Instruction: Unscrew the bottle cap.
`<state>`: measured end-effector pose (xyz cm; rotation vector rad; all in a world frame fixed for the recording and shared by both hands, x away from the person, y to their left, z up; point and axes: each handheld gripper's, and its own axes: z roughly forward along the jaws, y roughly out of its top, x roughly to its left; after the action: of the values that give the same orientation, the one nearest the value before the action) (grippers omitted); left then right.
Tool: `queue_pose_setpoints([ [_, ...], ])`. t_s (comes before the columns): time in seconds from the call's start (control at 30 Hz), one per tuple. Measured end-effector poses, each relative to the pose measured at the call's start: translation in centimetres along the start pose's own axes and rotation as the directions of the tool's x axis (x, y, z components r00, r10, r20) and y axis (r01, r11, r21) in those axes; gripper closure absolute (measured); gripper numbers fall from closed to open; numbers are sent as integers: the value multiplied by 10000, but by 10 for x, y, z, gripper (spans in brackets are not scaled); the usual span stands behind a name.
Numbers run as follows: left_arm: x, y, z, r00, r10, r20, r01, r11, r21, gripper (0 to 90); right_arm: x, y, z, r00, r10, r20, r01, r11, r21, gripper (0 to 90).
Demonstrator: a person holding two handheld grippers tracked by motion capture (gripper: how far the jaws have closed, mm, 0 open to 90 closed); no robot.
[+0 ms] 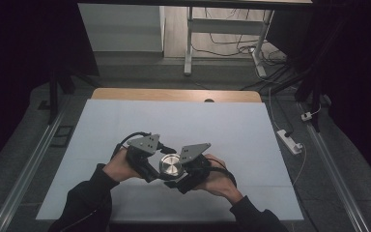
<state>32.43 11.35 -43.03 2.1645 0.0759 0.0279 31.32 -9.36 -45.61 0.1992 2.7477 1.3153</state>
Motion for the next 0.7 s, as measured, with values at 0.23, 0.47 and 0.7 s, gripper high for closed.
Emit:
queue_pose_setpoints([
  [0.23, -4, 8, 18, 9594, -1395, -2452, 1457, 9893, 73, 202, -11, -5, 3, 9707, 1191, 2087, -1203, 9927, -72, 149],
  [0.47, 1, 8, 11, 9657, -1720, -1944, 1670, 9851, -420, 118, -12, -7, 2, 9619, 1536, 2261, -1508, 9881, -298, 149],
  [0.7, -3, 5, -15, 9999, -126, -16, 126, 9999, -81, 58, -6, -4, 0, 9977, 534, 421, -524, 9983, -247, 149],
])
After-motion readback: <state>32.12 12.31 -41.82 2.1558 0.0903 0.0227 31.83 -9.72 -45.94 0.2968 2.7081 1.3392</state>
